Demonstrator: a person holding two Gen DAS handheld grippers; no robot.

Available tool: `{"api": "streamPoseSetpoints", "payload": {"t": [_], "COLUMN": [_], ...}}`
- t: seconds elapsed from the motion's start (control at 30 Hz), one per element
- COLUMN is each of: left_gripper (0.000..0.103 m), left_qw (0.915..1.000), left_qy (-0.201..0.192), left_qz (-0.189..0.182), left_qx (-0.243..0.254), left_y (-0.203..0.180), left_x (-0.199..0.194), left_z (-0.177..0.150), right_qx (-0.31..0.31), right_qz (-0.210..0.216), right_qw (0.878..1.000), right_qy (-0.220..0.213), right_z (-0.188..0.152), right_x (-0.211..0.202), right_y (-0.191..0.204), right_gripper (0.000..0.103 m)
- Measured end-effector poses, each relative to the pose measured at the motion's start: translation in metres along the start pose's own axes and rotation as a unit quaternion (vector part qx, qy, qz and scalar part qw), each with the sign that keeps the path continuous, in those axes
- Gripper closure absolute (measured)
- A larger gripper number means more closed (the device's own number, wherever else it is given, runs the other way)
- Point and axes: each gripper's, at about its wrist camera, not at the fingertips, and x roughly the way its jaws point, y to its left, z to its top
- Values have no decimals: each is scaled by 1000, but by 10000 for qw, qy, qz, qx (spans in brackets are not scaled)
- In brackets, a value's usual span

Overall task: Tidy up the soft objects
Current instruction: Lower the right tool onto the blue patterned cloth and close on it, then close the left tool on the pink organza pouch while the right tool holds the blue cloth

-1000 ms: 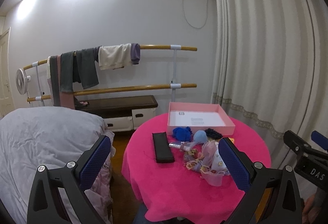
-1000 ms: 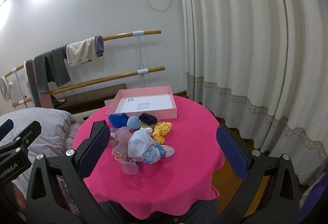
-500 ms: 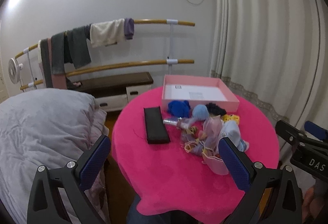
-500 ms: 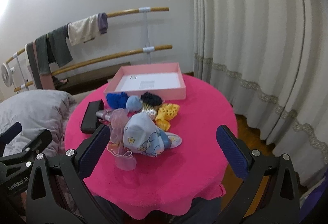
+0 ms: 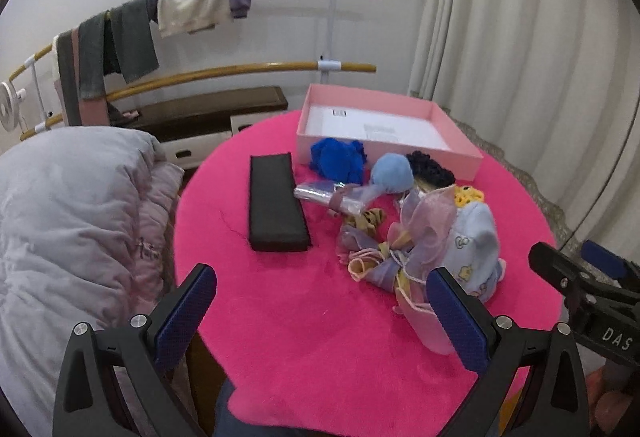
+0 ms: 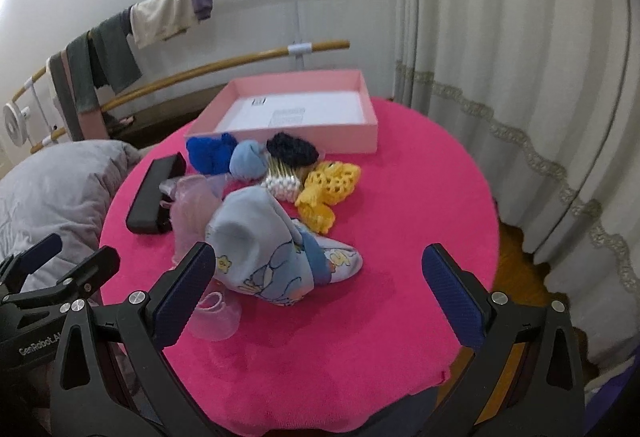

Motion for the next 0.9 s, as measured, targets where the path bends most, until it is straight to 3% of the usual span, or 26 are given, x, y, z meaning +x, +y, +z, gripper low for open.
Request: {"api": "streamPoseSetpoints", "payload": {"t": [0.53, 0.57, 0.73, 0.83, 0.9], "left_gripper": [0, 0, 0, 0, 0], "left_qw": [9974, 9972, 9968, 9967, 9967], "left_qy": [704, 732, 802, 804, 795], "left_qz": [127, 123, 37, -67, -142], "left_qx": [27, 30, 44, 67, 83], "left_y": [7, 8, 7, 3, 0], "left_x": [100, 104, 114, 117, 118], "left_z": [-3, -3, -4, -3, -2], "right_qx": [-220, -246, -386, -252, -269], "right_qz": [806, 865, 948, 1163, 1085], "right_qw": [9939, 9931, 9919, 9905, 9916], "right_qy": [715, 754, 746, 693, 655], "right_z": [-1, -2, -3, 1, 3], "right_x": [80, 85, 90, 87, 83], "right_y": [11, 12, 9, -3, -7], "right_gripper": [2, 4, 38, 52, 54]}}
